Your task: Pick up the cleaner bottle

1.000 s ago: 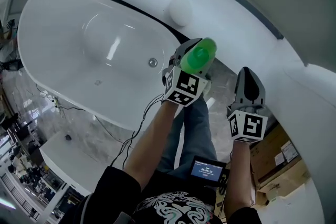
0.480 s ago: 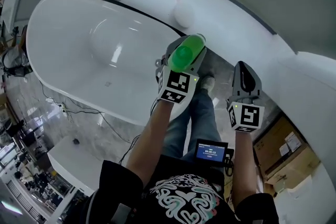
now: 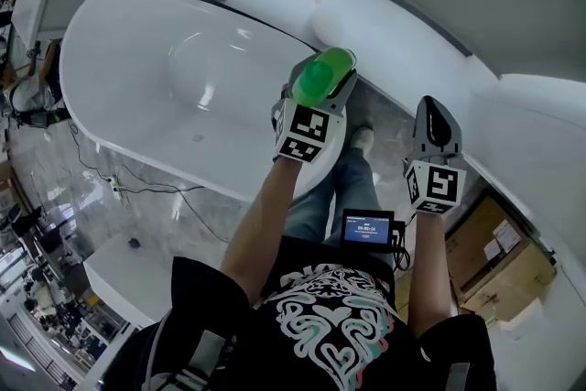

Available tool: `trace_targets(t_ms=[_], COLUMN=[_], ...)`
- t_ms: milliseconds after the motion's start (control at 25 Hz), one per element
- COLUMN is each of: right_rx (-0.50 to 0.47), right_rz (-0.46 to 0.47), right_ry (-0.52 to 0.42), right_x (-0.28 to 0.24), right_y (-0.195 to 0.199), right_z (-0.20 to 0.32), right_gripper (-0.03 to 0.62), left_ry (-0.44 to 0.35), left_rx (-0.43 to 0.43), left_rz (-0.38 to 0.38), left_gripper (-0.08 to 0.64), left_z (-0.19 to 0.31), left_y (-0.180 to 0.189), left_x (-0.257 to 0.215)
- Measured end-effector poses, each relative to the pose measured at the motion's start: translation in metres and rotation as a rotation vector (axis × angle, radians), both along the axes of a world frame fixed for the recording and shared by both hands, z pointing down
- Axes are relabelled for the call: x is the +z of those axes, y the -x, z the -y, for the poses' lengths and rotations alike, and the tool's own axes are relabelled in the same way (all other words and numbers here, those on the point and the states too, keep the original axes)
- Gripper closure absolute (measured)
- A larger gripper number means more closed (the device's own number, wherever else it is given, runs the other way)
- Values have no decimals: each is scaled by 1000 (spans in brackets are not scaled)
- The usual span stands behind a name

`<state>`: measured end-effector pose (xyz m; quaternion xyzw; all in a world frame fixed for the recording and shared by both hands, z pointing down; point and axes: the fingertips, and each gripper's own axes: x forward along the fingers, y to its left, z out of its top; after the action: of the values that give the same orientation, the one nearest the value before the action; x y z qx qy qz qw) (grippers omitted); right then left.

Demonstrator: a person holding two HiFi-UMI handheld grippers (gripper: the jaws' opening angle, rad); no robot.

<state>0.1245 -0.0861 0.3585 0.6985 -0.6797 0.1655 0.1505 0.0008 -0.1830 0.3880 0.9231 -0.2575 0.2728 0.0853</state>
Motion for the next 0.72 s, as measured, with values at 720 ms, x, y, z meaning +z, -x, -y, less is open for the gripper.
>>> trace_targets(t_ms=[720], right_rx=[53], right_rz=[20], right_ry=[-74], right_x=[-89], right_y=[-11], right_z=[-8], right_gripper=[565], left_ry=[18], left_rx=[5], left_rz=[-2], left_gripper=[348], left_z=[-19], left_y=[16], left_x=[-93])
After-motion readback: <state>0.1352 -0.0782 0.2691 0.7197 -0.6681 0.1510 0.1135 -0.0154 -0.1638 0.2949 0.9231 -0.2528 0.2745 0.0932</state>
